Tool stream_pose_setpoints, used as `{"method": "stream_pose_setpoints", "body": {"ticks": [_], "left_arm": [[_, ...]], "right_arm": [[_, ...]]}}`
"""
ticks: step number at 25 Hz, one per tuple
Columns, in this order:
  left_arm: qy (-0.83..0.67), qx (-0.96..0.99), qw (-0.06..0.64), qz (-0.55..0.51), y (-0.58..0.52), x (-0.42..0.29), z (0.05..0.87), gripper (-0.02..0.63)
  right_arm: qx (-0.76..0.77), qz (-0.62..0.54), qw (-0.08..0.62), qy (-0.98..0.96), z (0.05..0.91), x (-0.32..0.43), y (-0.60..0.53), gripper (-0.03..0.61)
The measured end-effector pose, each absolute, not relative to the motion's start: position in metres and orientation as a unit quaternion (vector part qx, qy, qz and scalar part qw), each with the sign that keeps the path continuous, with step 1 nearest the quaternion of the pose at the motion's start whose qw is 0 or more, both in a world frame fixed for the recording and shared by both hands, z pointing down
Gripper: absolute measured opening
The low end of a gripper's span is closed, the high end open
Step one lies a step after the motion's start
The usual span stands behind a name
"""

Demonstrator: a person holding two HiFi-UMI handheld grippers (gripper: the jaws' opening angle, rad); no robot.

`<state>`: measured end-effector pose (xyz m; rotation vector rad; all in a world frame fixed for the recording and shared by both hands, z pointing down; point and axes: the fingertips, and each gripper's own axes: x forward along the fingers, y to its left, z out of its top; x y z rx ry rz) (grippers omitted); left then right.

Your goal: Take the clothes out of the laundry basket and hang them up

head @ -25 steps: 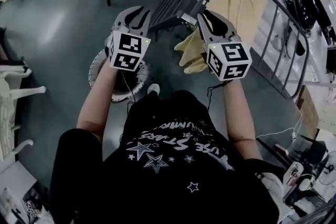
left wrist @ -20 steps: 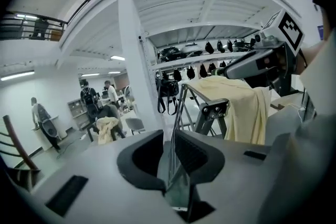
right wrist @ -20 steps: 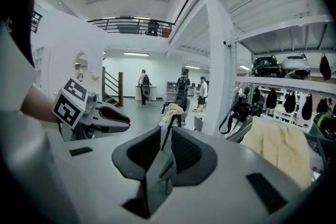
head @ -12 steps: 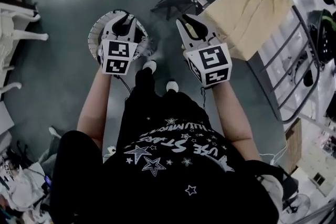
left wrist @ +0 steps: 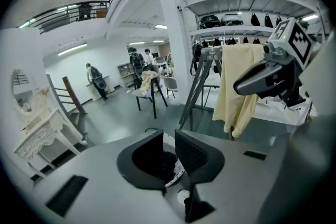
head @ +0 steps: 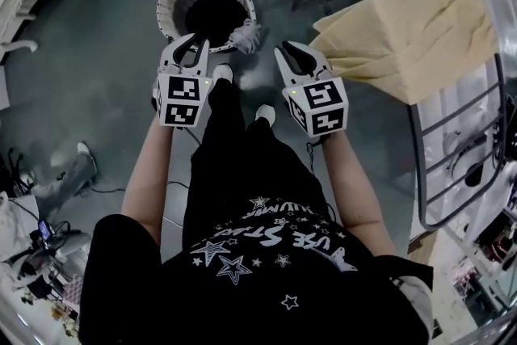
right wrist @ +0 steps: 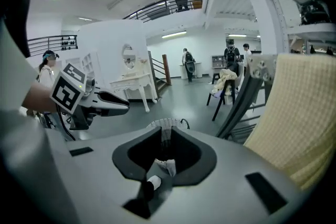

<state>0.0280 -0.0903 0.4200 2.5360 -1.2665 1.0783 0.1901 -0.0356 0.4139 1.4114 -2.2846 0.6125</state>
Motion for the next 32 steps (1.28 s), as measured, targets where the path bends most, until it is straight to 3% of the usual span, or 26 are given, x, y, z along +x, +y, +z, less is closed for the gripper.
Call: {"method": "stream_pose_setpoints", "body": {"ticks": [15, 21, 32], "left_arm": [[-0.449, 0.812, 0.122, 0.354, -0.089, 0.003, 0.547, 0.042], [-0.447, 0.81, 0.135, 0.356, -0.112, 0.006, 0.611, 0.04], [-0.385, 0.819, 0.147, 0.399, -0.17, 0.009, 0.706, 0.041]], "right_arm": [[0.477, 0.368, 0.211, -0.77, 0.618, 0.186, -0.073, 0.069], [0.463, 0.45, 0.164, -0.746, 0.701, 0.182, -0.098, 0.084], [0.466, 0.497, 0.207, -0.702, 0.834, 0.197, -0.139, 0.134]]}}
